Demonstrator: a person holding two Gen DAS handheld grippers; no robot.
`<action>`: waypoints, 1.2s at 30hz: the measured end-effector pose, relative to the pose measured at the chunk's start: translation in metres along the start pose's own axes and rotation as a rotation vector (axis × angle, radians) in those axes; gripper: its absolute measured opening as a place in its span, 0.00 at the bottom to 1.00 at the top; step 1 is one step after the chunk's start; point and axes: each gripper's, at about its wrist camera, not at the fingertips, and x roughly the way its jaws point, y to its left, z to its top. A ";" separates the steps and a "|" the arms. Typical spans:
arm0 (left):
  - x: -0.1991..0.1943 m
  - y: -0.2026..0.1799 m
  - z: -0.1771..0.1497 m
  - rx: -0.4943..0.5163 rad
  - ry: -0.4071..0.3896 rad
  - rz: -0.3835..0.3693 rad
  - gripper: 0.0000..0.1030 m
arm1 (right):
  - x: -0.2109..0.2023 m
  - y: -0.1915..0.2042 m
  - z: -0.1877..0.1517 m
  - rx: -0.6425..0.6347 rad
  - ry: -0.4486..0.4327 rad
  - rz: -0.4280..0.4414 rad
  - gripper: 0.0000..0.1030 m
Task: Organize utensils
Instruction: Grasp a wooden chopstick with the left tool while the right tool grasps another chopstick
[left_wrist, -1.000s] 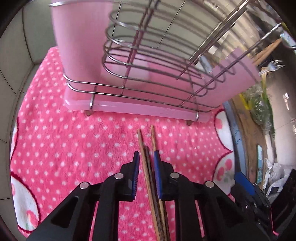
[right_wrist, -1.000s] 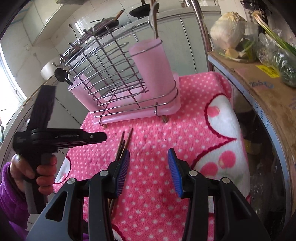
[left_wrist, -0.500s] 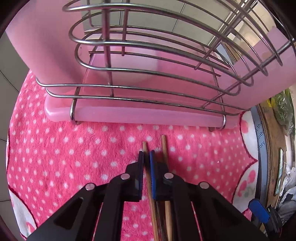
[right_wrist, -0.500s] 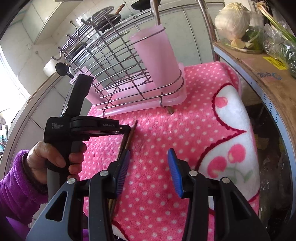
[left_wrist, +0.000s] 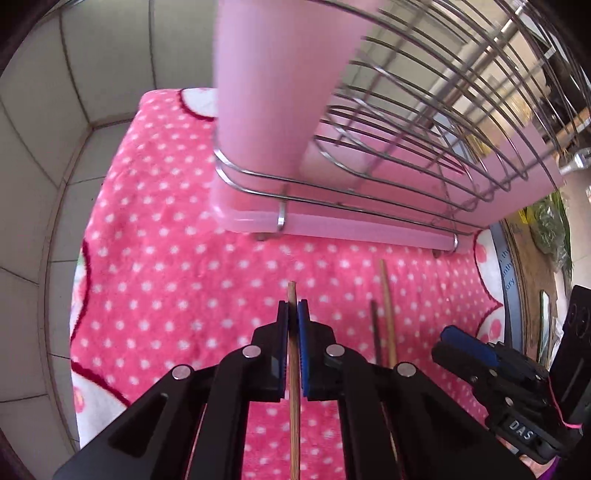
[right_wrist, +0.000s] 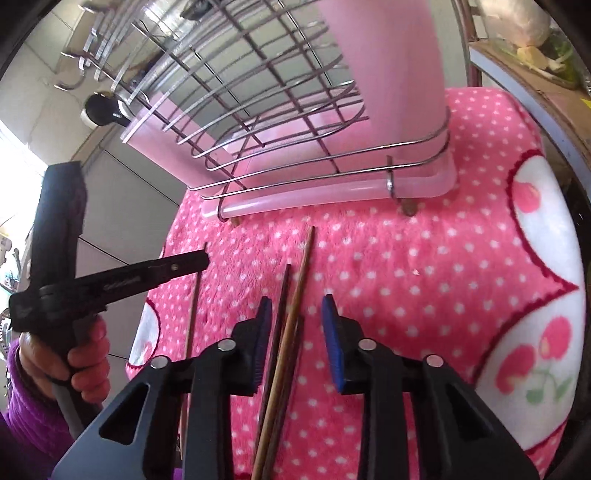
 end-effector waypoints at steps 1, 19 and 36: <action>0.001 0.004 0.001 -0.007 0.001 -0.004 0.04 | 0.007 0.003 0.004 0.000 0.014 -0.019 0.25; 0.035 0.014 0.003 0.032 0.103 -0.005 0.07 | 0.078 0.023 0.037 0.012 0.150 -0.170 0.20; 0.050 0.004 0.012 -0.004 0.143 0.018 0.12 | 0.081 0.016 0.036 0.005 0.081 -0.162 0.07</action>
